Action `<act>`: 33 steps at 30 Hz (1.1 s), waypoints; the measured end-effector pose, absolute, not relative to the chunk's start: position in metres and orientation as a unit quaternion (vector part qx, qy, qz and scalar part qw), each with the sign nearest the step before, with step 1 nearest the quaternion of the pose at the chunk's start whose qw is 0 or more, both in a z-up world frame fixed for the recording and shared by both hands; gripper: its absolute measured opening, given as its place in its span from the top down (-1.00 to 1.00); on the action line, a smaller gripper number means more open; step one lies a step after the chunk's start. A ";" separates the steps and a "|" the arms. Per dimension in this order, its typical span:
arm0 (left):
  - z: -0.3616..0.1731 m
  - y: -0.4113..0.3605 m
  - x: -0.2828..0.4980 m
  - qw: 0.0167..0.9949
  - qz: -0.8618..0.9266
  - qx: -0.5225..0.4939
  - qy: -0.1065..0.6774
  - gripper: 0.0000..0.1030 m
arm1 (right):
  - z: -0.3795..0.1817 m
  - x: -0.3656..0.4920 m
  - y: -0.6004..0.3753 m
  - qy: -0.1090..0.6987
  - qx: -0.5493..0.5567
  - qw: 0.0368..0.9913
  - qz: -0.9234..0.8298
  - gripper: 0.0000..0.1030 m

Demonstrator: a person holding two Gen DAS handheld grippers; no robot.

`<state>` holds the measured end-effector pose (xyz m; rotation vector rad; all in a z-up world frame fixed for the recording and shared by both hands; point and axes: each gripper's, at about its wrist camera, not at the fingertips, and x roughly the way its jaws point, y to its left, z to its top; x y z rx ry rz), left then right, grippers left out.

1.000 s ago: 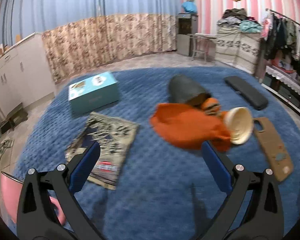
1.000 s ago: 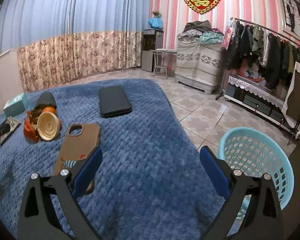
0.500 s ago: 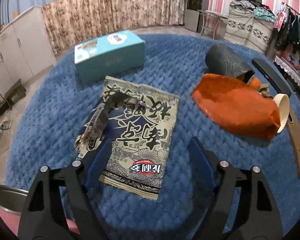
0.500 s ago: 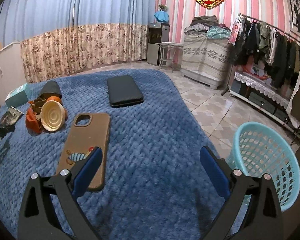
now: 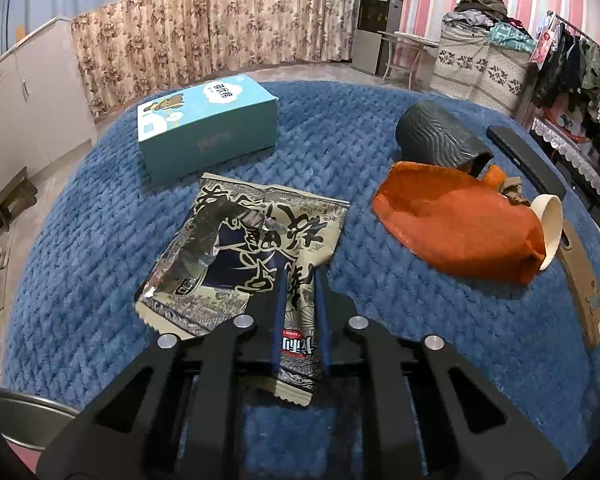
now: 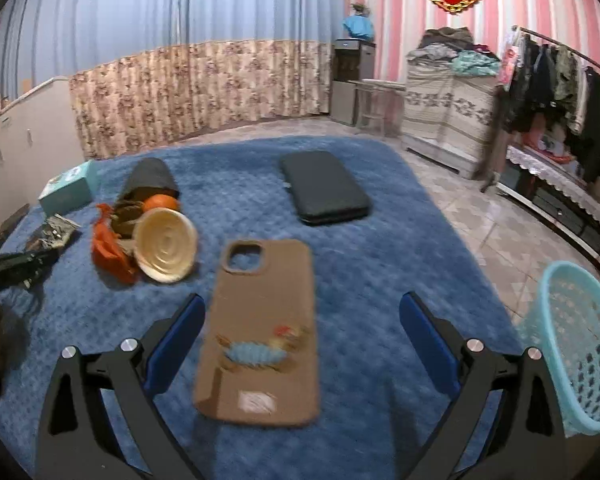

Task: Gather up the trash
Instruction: 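Lower the left gripper onto the snack packet and close it, then close the right gripper on the cream plastic lid while the left holds the snack packet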

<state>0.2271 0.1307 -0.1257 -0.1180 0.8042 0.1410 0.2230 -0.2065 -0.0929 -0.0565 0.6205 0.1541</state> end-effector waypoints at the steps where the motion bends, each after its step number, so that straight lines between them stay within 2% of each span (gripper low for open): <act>1: -0.127 0.131 0.226 0.916 0.067 -0.061 0.390 0.80 | -0.092 0.228 -0.201 0.305 -0.026 0.948 0.081 -0.86; 9: -0.130 0.140 0.222 0.916 0.059 -0.082 0.389 0.81 | -0.096 0.269 -0.159 0.324 -0.048 0.938 0.113 -0.83; 10: -0.130 0.141 0.222 0.915 0.058 -0.084 0.389 0.81 | -0.097 0.274 -0.154 0.328 -0.054 0.936 0.114 -0.73; 11: -0.129 0.141 0.222 0.915 0.057 -0.085 0.390 0.81 | -0.098 0.277 -0.150 0.331 -0.058 0.935 0.118 -0.53; 14: -0.129 0.142 0.222 0.915 0.054 -0.088 0.390 0.81 | -0.102 0.289 -0.142 0.344 -0.068 0.928 0.128 -0.14; 15: -0.129 0.144 0.222 0.915 0.054 -0.089 0.390 0.81 | -0.103 0.292 -0.140 0.346 -0.067 0.926 0.135 -0.10; 18: -0.128 0.144 0.222 0.915 0.054 -0.089 0.390 0.81 | -0.105 0.292 -0.136 0.349 -0.062 0.922 0.155 0.23; 20: -0.128 0.144 0.222 0.915 0.054 -0.089 0.390 0.81 | -0.107 0.291 -0.131 0.354 -0.064 0.918 0.170 0.60; 23: -0.128 0.144 0.222 0.915 0.054 -0.088 0.390 0.81 | -0.109 0.286 -0.128 0.353 -0.064 0.915 0.187 0.83; 25: -0.128 0.144 0.223 0.915 0.054 -0.089 0.390 0.81 | -0.108 0.284 -0.129 0.351 -0.059 0.914 0.194 0.91; 30: -0.128 0.144 0.222 0.915 0.055 -0.088 0.390 0.82 | -0.099 0.279 -0.138 0.343 -0.051 0.918 0.193 0.91; 33: -0.124 0.139 0.222 0.918 0.058 -0.076 0.384 0.91 | -0.090 0.271 -0.152 0.334 -0.041 0.924 0.180 0.92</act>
